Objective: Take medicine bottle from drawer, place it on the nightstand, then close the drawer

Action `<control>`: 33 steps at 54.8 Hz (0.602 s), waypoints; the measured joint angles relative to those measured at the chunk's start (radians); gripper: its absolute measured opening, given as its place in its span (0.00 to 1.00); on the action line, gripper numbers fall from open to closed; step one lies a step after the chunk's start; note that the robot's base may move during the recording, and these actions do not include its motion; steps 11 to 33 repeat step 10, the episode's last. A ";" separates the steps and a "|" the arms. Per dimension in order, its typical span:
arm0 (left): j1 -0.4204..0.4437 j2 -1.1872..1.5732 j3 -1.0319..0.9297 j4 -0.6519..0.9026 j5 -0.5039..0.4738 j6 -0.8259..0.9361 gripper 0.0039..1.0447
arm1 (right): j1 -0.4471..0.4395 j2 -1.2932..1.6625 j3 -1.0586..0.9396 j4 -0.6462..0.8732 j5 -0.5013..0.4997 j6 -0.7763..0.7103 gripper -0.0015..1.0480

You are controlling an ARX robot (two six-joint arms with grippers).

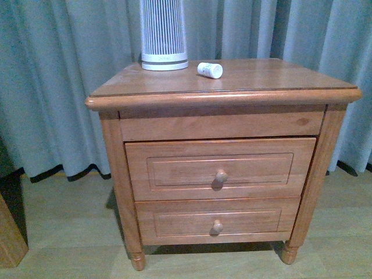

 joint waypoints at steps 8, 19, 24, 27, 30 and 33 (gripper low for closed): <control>0.000 0.000 0.000 0.000 0.000 0.000 0.94 | 0.000 -0.001 0.000 0.000 0.000 0.000 0.44; 0.000 0.000 0.000 0.000 0.000 0.000 0.94 | 0.000 -0.001 0.000 0.000 0.000 0.000 0.51; 0.000 0.000 0.000 0.000 0.000 0.000 0.94 | 0.000 -0.001 0.000 0.000 0.000 0.000 0.51; 0.000 0.000 0.000 0.000 0.000 0.000 0.94 | 0.000 -0.001 0.000 0.000 0.000 0.000 0.51; 0.000 0.000 0.000 0.000 0.000 0.000 0.94 | 0.000 -0.001 0.000 0.000 0.000 0.000 0.51; 0.000 0.000 0.000 0.000 0.000 0.000 0.94 | 0.000 -0.001 0.000 0.000 0.000 0.000 0.51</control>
